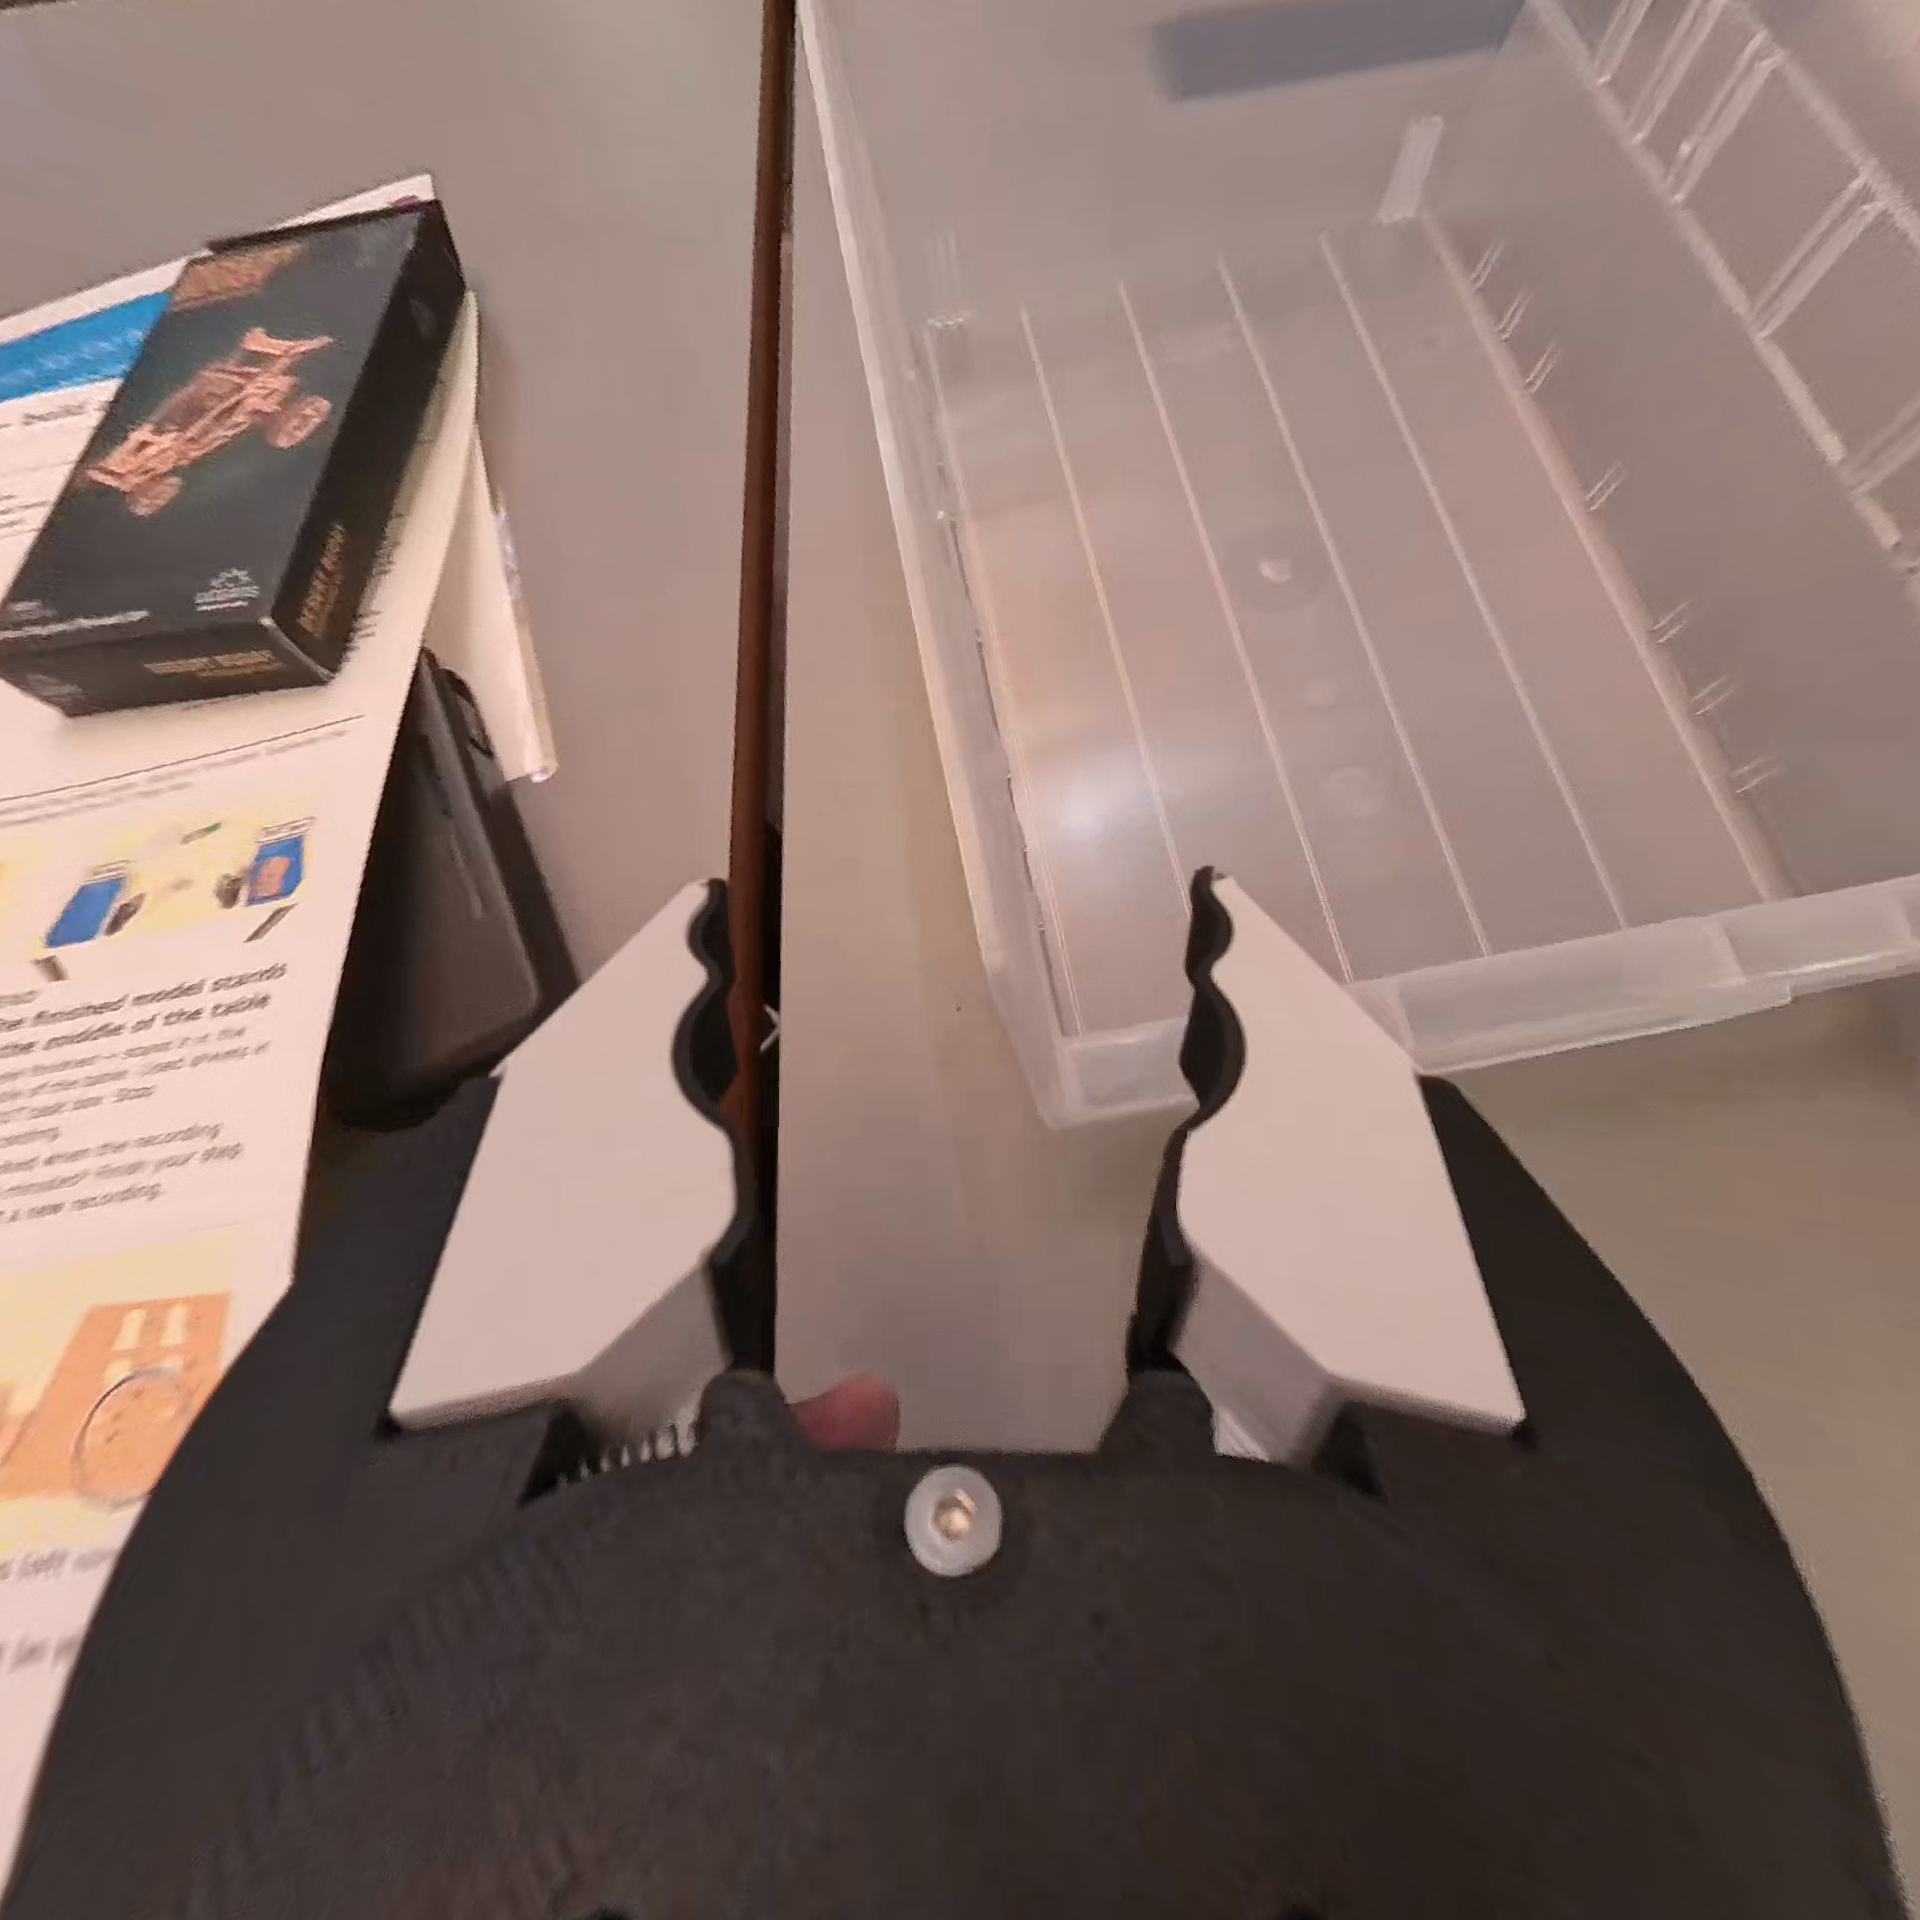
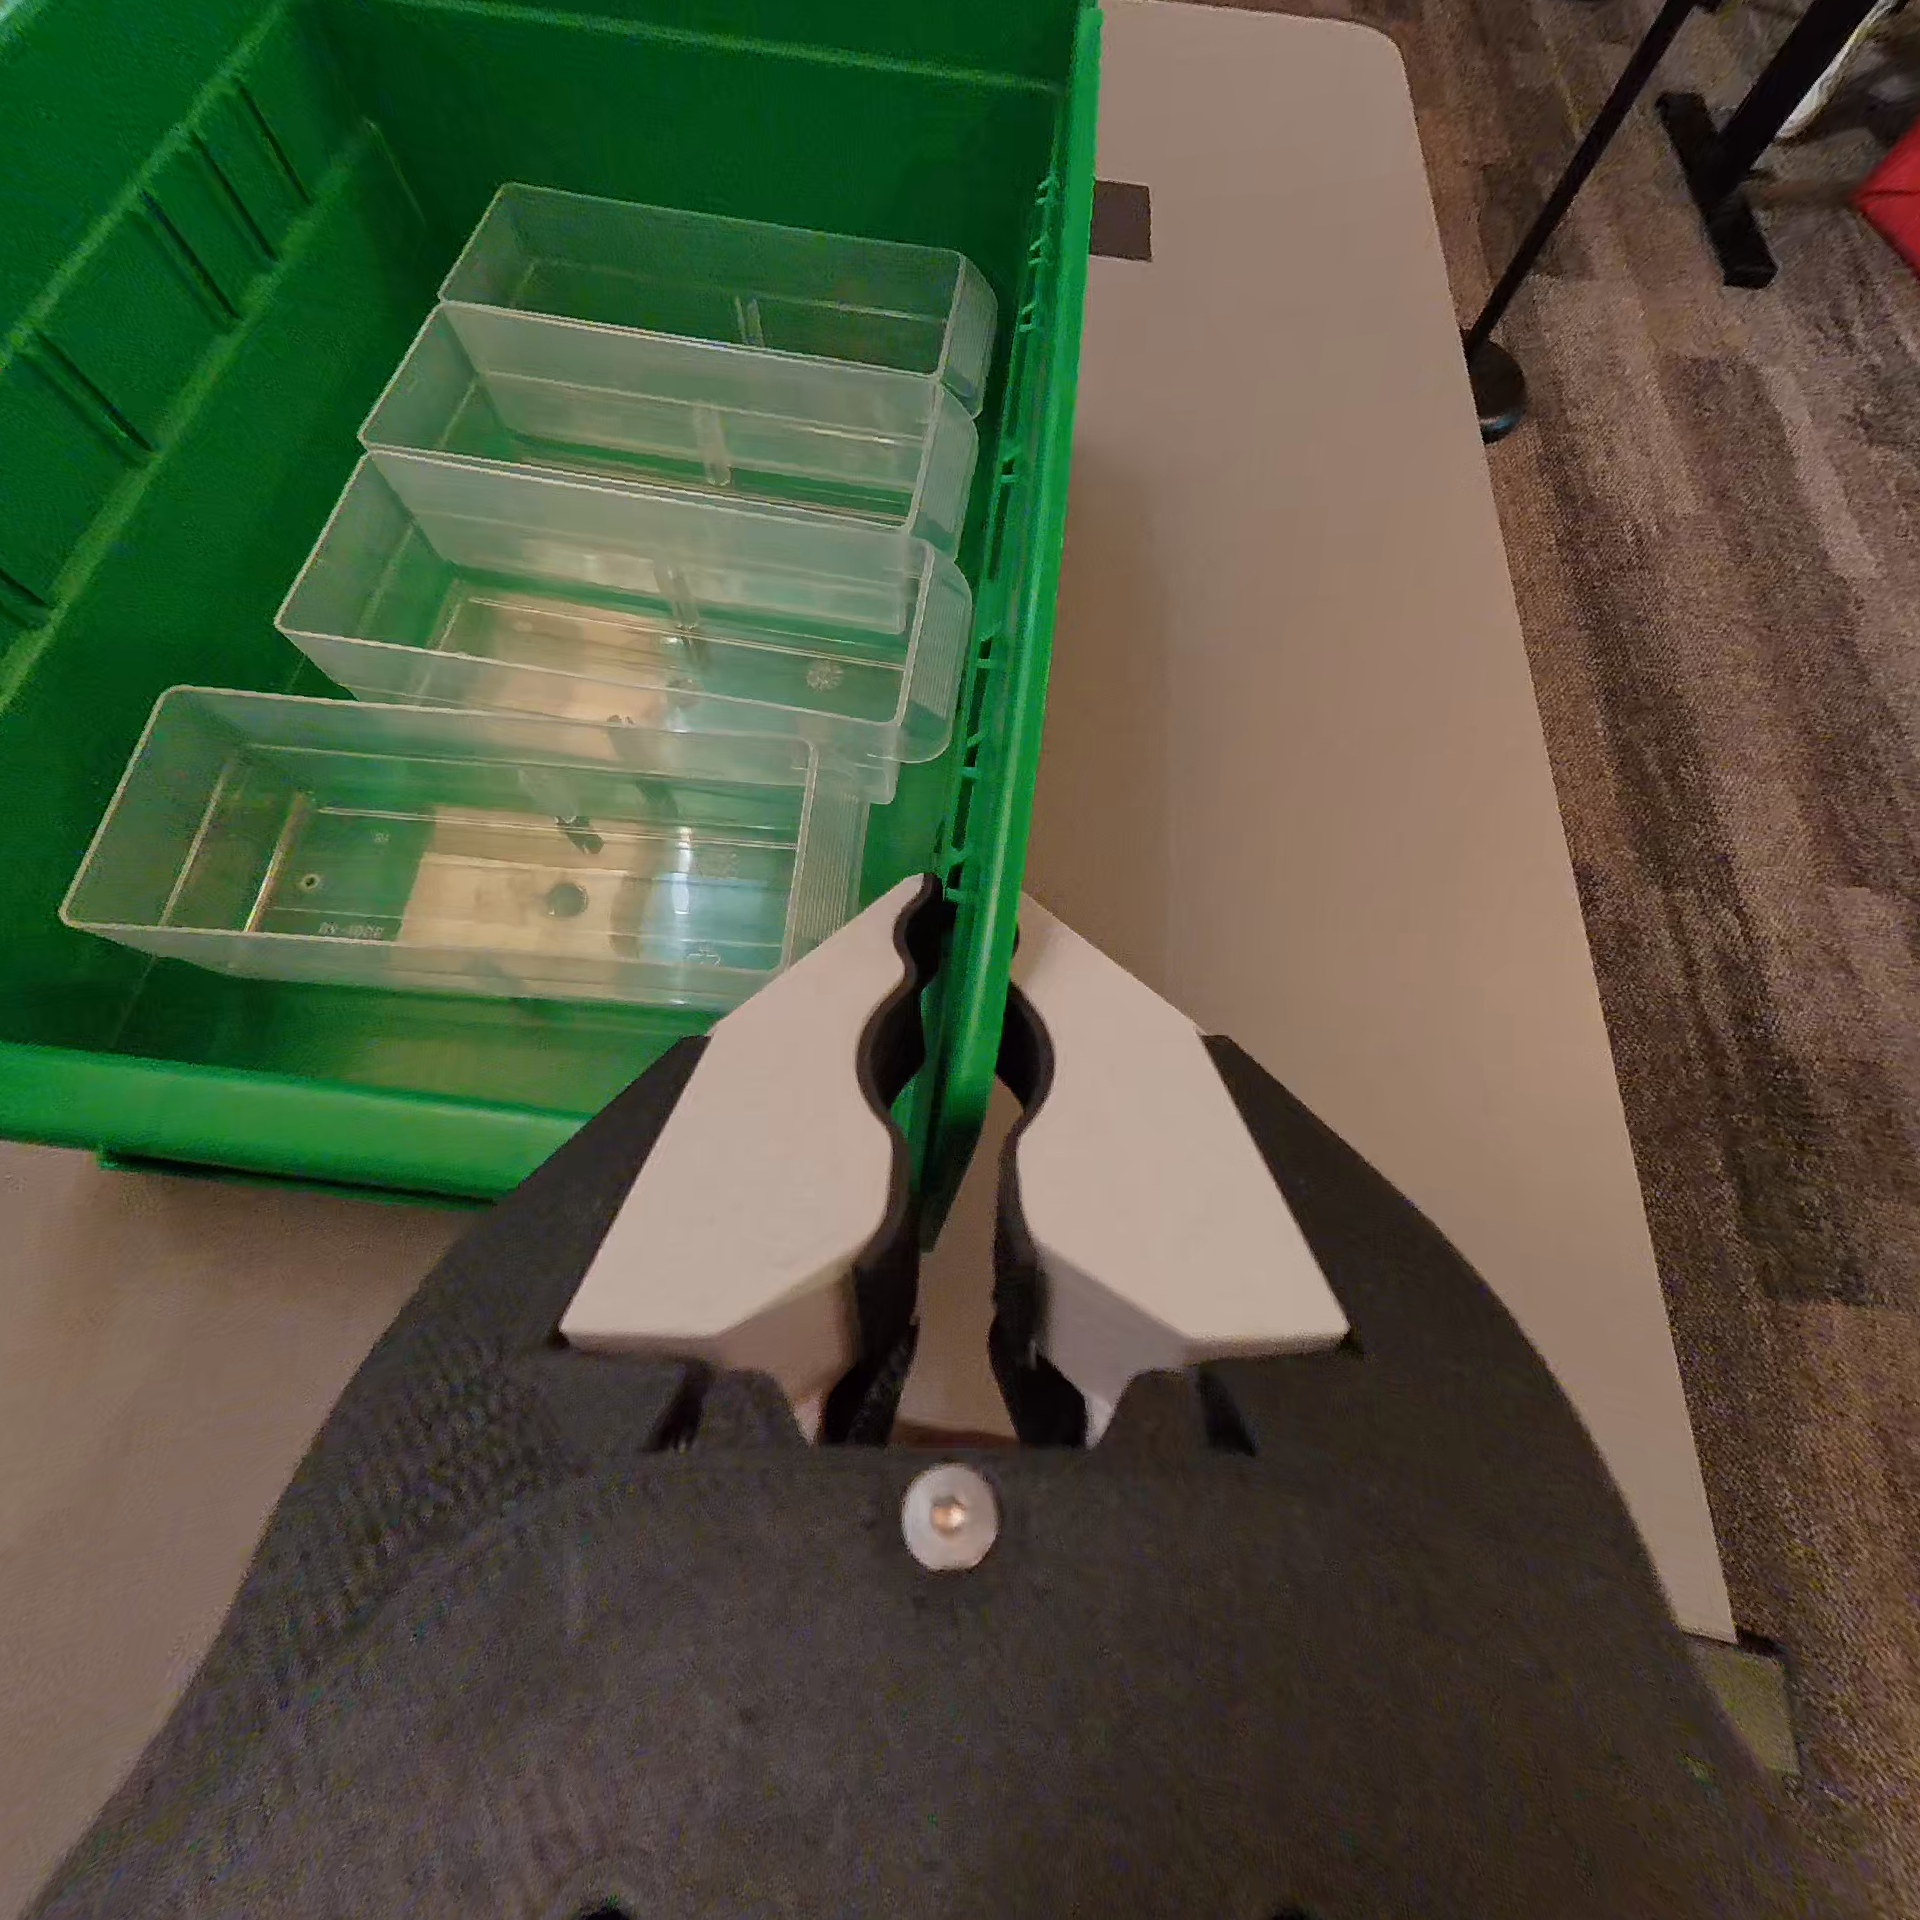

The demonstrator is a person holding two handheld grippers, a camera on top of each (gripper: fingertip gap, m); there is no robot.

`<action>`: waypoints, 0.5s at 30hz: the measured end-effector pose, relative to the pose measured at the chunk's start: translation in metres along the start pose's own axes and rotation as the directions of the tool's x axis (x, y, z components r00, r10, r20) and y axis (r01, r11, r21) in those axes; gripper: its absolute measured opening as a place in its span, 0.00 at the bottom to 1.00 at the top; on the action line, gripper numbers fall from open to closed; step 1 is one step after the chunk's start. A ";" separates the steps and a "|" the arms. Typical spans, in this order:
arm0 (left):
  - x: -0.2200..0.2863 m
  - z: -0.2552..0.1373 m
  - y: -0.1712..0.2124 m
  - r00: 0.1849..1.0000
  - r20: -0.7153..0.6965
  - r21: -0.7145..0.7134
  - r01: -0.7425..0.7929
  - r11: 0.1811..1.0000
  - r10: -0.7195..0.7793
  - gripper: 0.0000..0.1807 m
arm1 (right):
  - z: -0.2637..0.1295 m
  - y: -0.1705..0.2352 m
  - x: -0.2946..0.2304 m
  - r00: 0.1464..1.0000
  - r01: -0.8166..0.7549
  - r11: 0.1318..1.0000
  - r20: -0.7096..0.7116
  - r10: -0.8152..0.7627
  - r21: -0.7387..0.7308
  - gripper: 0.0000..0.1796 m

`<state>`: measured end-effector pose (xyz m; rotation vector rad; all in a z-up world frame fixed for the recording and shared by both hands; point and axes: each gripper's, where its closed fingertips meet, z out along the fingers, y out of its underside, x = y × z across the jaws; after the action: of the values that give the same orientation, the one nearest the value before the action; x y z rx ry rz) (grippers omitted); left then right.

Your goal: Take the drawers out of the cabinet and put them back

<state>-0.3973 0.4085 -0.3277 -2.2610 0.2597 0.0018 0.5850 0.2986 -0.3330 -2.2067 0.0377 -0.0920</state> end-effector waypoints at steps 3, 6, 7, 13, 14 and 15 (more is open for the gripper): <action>0.009 0.014 -0.003 0.998 -0.057 0.007 0.018 1.000 -0.018 0.37 | -0.002 0.002 -0.004 1.000 0.007 1.000 0.030 -0.006 -0.011 0.02; 0.011 0.025 -0.006 0.996 -0.070 -0.006 0.057 0.998 -0.057 0.16 | -0.012 0.006 -0.009 0.999 0.025 0.999 0.032 -0.024 -0.042 0.02; 0.009 0.028 -0.007 0.996 -0.060 0.000 0.065 0.998 -0.064 0.09 | -0.016 0.008 -0.010 0.999 0.028 0.999 0.028 -0.026 -0.047 0.02; 0.007 0.033 -0.010 0.989 -0.081 0.024 0.124 0.992 -0.122 0.02 | -0.047 0.027 -0.025 1.000 0.012 0.998 0.017 -0.011 -0.054 0.02; 0.006 0.033 -0.010 0.990 -0.076 0.028 0.121 0.992 -0.119 0.02 | -0.053 0.031 -0.028 1.000 0.010 0.998 0.018 -0.009 -0.055 0.02; 0.006 0.032 -0.010 0.991 -0.068 0.030 0.118 0.993 -0.116 0.02 | -0.059 0.036 -0.032 1.000 0.008 0.998 0.023 -0.007 -0.056 0.02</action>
<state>-0.3873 0.4376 -0.3417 -2.2420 0.1607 -0.1379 0.5488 0.2322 -0.3287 -2.2637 0.0200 -0.0711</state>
